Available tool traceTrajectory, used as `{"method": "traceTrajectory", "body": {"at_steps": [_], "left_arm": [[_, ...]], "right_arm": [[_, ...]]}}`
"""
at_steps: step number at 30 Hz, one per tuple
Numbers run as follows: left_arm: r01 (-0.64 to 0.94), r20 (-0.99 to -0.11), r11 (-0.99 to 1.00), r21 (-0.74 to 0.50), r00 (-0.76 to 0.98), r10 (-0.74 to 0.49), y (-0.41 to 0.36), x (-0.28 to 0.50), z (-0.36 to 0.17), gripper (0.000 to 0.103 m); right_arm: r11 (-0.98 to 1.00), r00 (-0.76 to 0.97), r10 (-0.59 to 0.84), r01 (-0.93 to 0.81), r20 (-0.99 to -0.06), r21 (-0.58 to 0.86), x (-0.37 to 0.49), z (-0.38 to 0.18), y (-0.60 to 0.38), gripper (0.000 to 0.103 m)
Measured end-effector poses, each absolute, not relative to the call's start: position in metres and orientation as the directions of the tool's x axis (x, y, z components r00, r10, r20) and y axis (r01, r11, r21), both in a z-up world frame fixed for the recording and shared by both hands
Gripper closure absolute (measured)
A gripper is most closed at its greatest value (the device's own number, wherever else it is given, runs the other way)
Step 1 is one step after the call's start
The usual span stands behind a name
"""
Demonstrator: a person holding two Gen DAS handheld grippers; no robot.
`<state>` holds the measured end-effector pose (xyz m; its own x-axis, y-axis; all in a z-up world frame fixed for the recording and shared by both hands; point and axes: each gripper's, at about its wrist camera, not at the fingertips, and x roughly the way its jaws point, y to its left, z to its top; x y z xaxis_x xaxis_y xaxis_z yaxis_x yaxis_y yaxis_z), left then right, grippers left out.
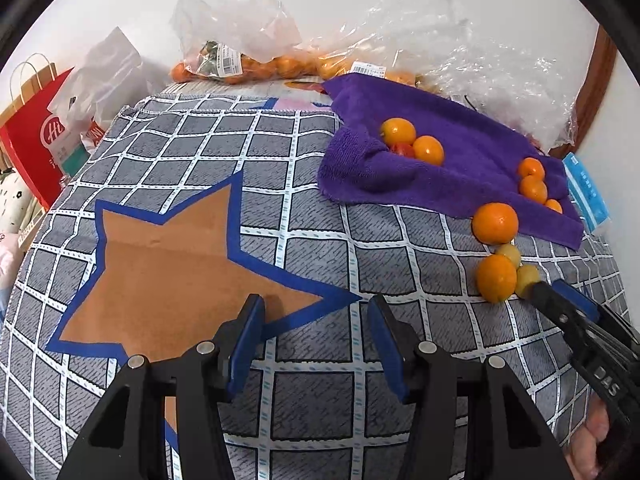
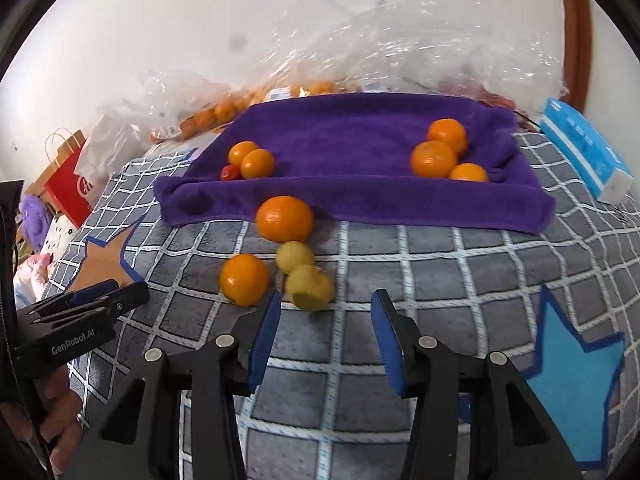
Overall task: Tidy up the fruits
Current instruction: 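Move both open tools back toward the fruit left on the bed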
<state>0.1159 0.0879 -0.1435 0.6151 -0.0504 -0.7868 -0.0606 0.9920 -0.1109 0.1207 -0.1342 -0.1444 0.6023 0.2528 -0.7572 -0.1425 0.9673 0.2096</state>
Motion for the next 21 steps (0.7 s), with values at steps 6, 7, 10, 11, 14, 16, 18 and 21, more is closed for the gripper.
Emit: {"method": "traceTrajectory", "body": {"at_steps": [6,7,10,11,14,16,18,21], "left_arm": [[-0.054,-0.762,0.994,-0.1,0.646,-0.042,0.087,0.11,-0.146,0.052],[-0.052,-0.758,0.994,-0.095,0.651,-0.039,0.086,0.109,-0.147,0.051],[-0.033,-0.755,0.995,-0.094,0.654,-0.05,0.085,0.108,-0.147,0.045],[-0.025,-0.754,0.994,-0.103,0.654,-0.062,0.085,0.108,-0.147,0.042],[-0.016,-0.755,0.995,-0.099,0.652,-0.065,0.083,0.109,-0.148,0.038],[-0.01,-0.756,0.995,-0.097,0.651,-0.067,0.082,0.109,-0.148,0.036],[-0.009,-0.755,0.994,-0.106,0.652,-0.074,0.083,0.109,-0.149,0.036],[-0.007,-0.753,0.993,-0.115,0.653,-0.083,0.084,0.109,-0.149,0.035]], "right_arm": [[0.971,0.58,0.24,-0.131,-0.778,0.201,0.133,-0.156,-0.127,0.063],[0.97,0.579,0.241,-0.129,-0.779,0.205,0.135,-0.156,-0.127,0.063],[0.974,0.584,0.228,-0.13,-0.779,0.188,0.137,-0.157,-0.124,0.064],[0.974,0.584,0.229,-0.132,-0.779,0.187,0.138,-0.157,-0.124,0.065],[0.977,0.587,0.215,-0.138,-0.78,0.165,0.137,-0.157,-0.119,0.076],[0.978,0.588,0.208,-0.138,-0.782,0.156,0.135,-0.156,-0.119,0.076],[0.979,0.591,0.203,-0.14,-0.78,0.149,0.132,-0.156,-0.119,0.076],[0.982,0.603,0.189,-0.131,-0.775,0.138,0.124,-0.153,-0.127,0.076]]}}
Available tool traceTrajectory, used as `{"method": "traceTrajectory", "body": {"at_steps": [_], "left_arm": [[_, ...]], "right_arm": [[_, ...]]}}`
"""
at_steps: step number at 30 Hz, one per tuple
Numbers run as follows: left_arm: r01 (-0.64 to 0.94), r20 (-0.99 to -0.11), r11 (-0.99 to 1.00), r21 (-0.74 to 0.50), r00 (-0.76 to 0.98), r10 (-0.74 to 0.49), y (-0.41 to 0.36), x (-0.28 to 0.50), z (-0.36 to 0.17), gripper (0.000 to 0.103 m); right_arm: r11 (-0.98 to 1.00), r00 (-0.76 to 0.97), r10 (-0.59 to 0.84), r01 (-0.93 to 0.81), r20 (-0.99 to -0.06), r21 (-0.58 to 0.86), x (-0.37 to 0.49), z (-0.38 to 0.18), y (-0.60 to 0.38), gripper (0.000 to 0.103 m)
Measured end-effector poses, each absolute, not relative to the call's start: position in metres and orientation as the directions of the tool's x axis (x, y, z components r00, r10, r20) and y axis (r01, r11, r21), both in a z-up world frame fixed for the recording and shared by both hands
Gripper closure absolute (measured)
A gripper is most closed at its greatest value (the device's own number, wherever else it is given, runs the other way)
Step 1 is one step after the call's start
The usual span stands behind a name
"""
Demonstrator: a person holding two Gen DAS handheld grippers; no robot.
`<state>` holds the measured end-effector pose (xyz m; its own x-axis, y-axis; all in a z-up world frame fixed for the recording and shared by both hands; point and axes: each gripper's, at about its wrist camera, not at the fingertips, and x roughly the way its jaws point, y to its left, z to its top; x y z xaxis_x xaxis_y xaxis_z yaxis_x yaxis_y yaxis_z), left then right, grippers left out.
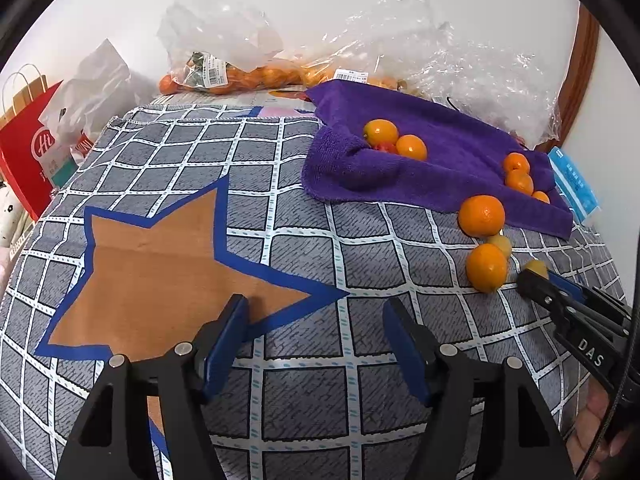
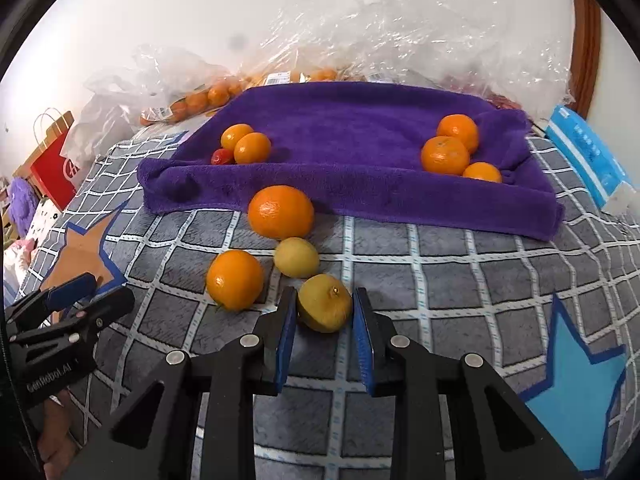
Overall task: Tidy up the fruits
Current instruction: 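Move both open tools back toward the fruit left on the bed, then grasp a yellow lemon with the right tool while the left tool approaches an orange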
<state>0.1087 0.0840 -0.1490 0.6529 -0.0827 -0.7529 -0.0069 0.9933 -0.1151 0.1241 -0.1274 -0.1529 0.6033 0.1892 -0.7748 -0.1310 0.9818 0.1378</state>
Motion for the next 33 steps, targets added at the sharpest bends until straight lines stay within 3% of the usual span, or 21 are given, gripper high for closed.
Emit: {"method": "traceTrajectory", "body": {"at_steps": [8,19,24,33], "left_arm": [[0.01,-0.759,0.996,-0.09,0.646,-0.075,0.079,0.11,-0.15,0.028],[0.012,-0.737,0.986,-0.166,0.663,-0.132,0.088,0.105,-0.147,0.028],[0.031,-0.754,0.994,-0.109,0.648,-0.103,0.074,0.098,-0.144,0.029],[0.135,-0.744,0.976,-0.172,0.631,-0.219,0.026,0.104,-0.131,0.028]], "right_arm": [[0.98,0.603,0.193,-0.085,-0.774,0.179,0.121,-0.157,-0.146,0.076],[0.982,0.606,0.188,-0.089,-0.773,0.169,0.12,-0.154,-0.151,0.076],[0.994,0.63,0.107,-0.043,-0.769,0.103,0.111,-0.152,-0.176,0.076],[0.994,0.635,0.076,0.011,-0.769,0.107,0.103,-0.156,-0.222,0.076]]}}
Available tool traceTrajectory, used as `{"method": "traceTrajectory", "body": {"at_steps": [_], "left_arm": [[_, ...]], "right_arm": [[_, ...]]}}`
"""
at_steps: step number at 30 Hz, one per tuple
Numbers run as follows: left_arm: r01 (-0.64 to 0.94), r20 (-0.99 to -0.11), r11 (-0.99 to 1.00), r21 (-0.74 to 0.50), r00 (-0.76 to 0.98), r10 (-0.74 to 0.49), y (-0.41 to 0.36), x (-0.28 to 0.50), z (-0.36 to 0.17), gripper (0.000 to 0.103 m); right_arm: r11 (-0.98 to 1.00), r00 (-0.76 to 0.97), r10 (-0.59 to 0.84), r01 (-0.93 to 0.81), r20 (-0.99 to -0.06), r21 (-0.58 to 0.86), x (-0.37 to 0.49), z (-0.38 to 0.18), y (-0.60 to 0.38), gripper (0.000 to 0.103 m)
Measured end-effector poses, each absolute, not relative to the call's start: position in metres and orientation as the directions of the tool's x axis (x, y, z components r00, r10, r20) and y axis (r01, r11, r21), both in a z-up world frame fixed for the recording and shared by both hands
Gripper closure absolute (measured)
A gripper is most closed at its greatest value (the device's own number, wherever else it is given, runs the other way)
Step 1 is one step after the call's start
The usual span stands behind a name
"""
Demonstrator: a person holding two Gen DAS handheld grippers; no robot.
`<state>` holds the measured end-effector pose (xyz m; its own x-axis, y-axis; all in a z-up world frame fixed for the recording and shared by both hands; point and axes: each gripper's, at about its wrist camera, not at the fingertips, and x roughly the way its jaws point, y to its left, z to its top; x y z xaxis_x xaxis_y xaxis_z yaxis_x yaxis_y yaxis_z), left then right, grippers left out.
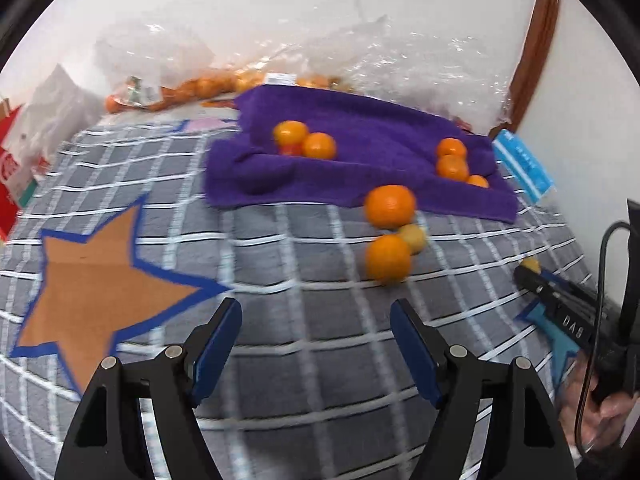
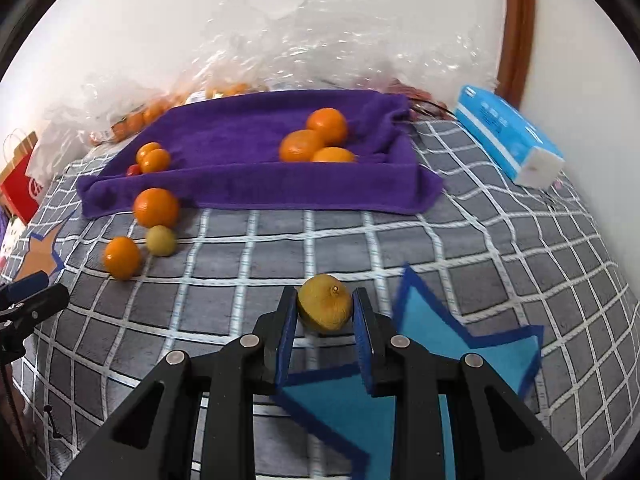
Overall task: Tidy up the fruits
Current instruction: 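Grasp a yellow lemon with the right tool while the left tool approaches an orange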
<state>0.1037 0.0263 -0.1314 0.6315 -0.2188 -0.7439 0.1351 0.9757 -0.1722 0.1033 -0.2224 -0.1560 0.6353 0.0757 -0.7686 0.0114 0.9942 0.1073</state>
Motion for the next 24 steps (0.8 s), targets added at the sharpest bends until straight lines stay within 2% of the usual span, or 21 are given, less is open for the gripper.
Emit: {"method": "traceTrajectory", "body": {"at_steps": [4,10,12,14,17,20,24], "left_arm": [[0.162,-0.75,0.972,-0.17,0.618,-0.234,0.004,0.117,-0.131,0.029],[0.157,-0.753,0.981,-0.115,0.63,-0.189,-0.018,0.134,-0.136,0.029],[0.14,-0.759,0.985,-0.102,0.629,-0.168,-0.021,0.139,-0.139,0.035],[0.131,-0.763,0.987,-0.098,0.627,-0.159,-0.022,0.142,-0.143,0.051],[0.135,-0.748,0.986,-0.095,0.644,-0.16,-0.022,0.14,-0.143,0.068],[0.133,-0.743,0.984,-0.116,0.646,-0.175,-0.02,0.139,-0.143,0.073],[0.131,-0.736,0.979,-0.156,0.646,-0.204,-0.014,0.138,-0.144,0.073]], "right_arm": [[0.991,0.638,0.078,0.035,-0.766,0.131,0.097,-0.158,-0.234,0.076],[0.982,0.653,0.112,0.041,-0.749,0.183,0.093,-0.159,-0.245,0.076],[0.975,0.643,0.166,0.008,-0.748,0.223,0.094,-0.161,-0.246,0.076],[0.974,0.646,0.167,0.011,-0.745,0.228,0.094,-0.161,-0.246,0.076],[0.973,0.645,0.162,0.019,-0.747,0.228,0.094,-0.162,-0.245,0.076],[0.972,0.637,0.164,0.025,-0.753,0.233,0.096,-0.163,-0.245,0.076],[0.975,0.618,0.159,0.025,-0.77,0.221,0.102,-0.166,-0.244,0.076]]}}
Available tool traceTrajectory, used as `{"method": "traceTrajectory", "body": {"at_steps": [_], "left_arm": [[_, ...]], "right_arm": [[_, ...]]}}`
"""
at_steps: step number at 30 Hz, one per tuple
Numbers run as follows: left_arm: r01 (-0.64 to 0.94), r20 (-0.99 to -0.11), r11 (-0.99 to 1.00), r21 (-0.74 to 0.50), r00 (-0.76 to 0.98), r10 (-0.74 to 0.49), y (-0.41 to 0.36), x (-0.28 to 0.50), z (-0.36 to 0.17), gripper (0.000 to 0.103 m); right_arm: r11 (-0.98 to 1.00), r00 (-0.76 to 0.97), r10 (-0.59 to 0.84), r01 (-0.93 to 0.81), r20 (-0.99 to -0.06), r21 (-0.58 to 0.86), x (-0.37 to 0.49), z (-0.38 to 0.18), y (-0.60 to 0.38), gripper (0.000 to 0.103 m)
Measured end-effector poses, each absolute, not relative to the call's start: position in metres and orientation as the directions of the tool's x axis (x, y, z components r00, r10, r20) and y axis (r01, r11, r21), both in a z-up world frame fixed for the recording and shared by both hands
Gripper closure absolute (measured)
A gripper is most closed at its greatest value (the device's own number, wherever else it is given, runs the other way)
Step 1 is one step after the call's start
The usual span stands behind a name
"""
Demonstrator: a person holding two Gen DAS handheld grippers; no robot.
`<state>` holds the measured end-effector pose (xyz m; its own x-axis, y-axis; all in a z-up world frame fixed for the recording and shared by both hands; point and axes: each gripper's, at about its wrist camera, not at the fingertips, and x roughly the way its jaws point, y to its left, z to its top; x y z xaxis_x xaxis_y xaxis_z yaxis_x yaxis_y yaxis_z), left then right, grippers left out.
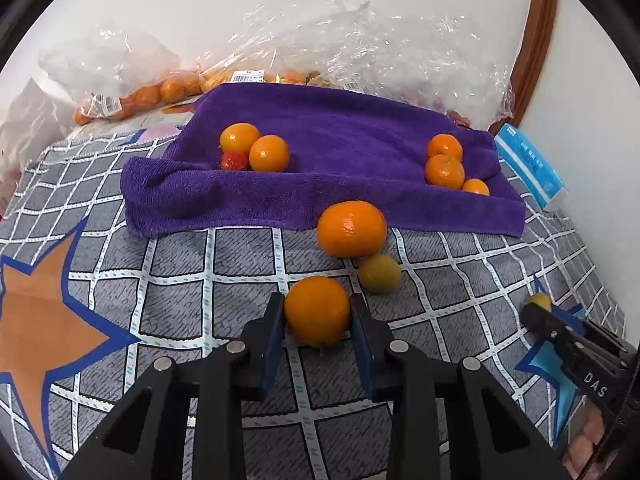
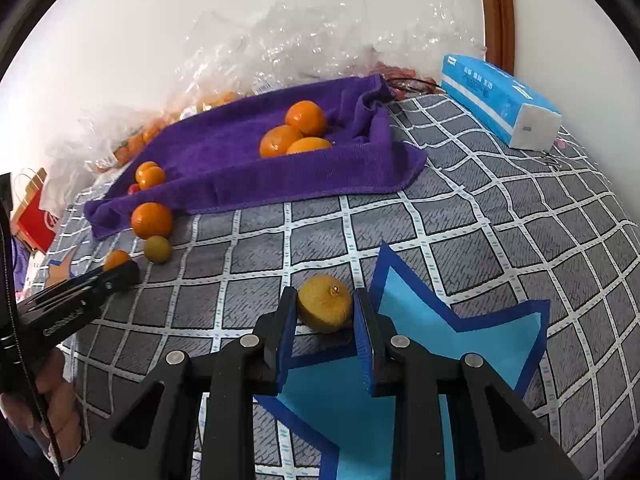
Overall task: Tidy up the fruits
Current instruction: 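Grasp a yellow lemon with the right tool while the left tool approaches an orange, then lift the lemon with the right tool while the left tool grasps an orange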
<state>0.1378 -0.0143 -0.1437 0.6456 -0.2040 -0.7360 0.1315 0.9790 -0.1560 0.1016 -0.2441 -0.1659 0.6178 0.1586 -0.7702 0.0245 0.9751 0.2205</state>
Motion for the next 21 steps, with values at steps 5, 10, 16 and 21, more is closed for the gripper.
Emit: {"method": "traceTrajectory", "body": {"at_steps": [5,10,16,21], "left_arm": [[0.123,-0.712,0.957,-0.262,0.645,-0.277,-0.002,0.138,-0.146,0.073],[0.138,-0.694,0.961,-0.241,0.667,-0.27,-0.007,0.133,-0.141,0.073],[0.142,-0.679,0.964,-0.224,0.687,-0.259,-0.009,0.129,-0.137,0.073],[0.099,-0.655,0.964,-0.247,0.716,-0.241,0.001,0.127,-0.134,0.073]], "right_arm": [[0.982,0.622,0.143,0.011,-0.77,0.191,0.1,-0.165,-0.24,0.076],[0.985,0.622,0.128,0.011,-0.772,0.172,0.099,-0.164,-0.238,0.076],[0.983,0.631,0.137,0.005,-0.763,0.181,0.098,-0.164,-0.238,0.076],[0.983,0.64,0.136,0.006,-0.756,0.182,0.096,-0.162,-0.239,0.076]]}}
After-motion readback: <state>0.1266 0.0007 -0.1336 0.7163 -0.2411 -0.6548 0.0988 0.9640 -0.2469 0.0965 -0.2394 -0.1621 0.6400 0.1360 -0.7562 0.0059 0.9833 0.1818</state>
